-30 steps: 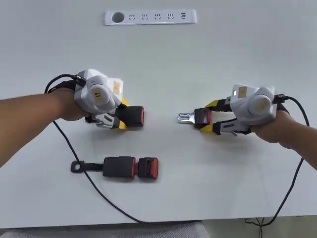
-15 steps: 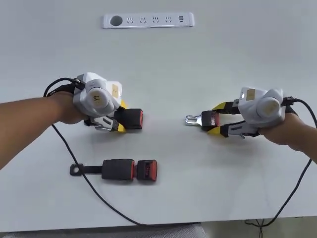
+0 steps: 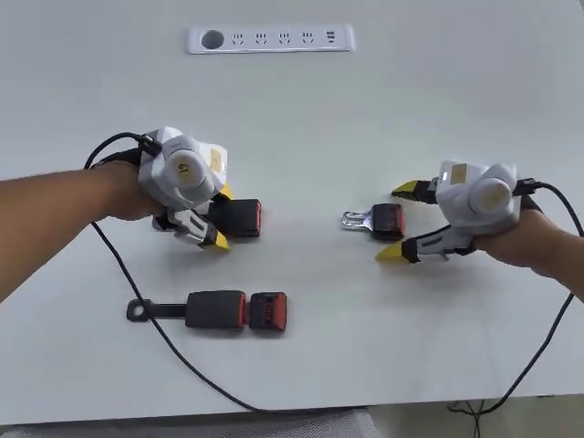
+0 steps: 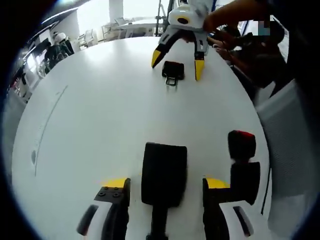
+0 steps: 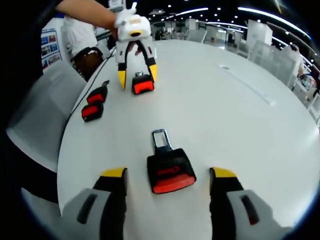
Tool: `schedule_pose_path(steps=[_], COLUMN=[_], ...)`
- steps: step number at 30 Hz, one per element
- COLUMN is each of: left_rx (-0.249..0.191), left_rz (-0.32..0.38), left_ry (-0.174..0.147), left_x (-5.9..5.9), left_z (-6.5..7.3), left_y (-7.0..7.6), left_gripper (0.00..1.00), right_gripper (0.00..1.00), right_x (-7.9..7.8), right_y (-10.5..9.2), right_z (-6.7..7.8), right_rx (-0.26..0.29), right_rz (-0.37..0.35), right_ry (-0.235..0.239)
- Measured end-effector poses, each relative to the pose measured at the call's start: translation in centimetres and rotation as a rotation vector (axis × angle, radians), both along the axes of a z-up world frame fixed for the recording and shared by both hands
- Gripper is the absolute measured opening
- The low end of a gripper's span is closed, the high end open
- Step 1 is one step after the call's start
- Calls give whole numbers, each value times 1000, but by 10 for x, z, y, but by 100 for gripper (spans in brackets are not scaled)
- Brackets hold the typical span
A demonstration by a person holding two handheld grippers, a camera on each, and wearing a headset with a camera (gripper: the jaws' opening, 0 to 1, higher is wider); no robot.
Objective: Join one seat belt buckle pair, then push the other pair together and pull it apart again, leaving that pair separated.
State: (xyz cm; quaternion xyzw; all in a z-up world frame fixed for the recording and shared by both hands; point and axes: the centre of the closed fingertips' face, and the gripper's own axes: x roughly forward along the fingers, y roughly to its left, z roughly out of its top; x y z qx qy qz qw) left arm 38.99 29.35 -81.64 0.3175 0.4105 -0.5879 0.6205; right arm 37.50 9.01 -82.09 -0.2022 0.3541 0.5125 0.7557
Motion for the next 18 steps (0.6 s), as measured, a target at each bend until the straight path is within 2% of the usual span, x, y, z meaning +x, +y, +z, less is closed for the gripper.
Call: schedule_pose_path(steps=[1,2,3,5,6,7,8,9,10,11,13,14,15,17,18], left_rx=[-21,-72,-98,-123,-133,-136,-132,-133,-147,-181,-227,-274,-295,-310,-339], left_rz=[27,78,114,197,213,241,250,283,310,360,401,420,437,487,514], left_ry=[-6,-8,-3,-6,4,0,-12,-38,-42,-49,-71,-99,-112,-119,-123], left_x=[4,7,9,13,10,9,9,9,9,8,8,7,5,1,-2], left_z=[5,13,19,26,28,29,30,32,35,41,50,59,63,70,76], left_y=[-2,-6,-8,-5,-3,2,6,12,14,16,19,20,23,31,34], left_gripper=[66,70,72,79,81,84,86,87,88,90,97,99,100,100,100], right_gripper=[73,74,75,76,77,79,80,81,81,83,85,86,87,91,91], right_x=[2,5,6,9,11,12,12,15,15,15,14,11,8,2,-3], right_y=[0,-1,-1,-1,-1,1,2,2,3,5,8,14,18,24,27], right_z=[2,5,8,15,17,20,22,25,30,33,42,48,50,53,55], right_rx=[7,16,21,38,51,74,82,90,97,104,123,144,149,147,144], right_rz=[-13,-43,-64,-121,-157,-207,-232,-249,-273,-292,-315,-317,-311,-299,-293], right_ry=[-19,-38,-45,-72,-74,-66,-72,-92,-113,-119,-151,-164,-171,-187,-193])
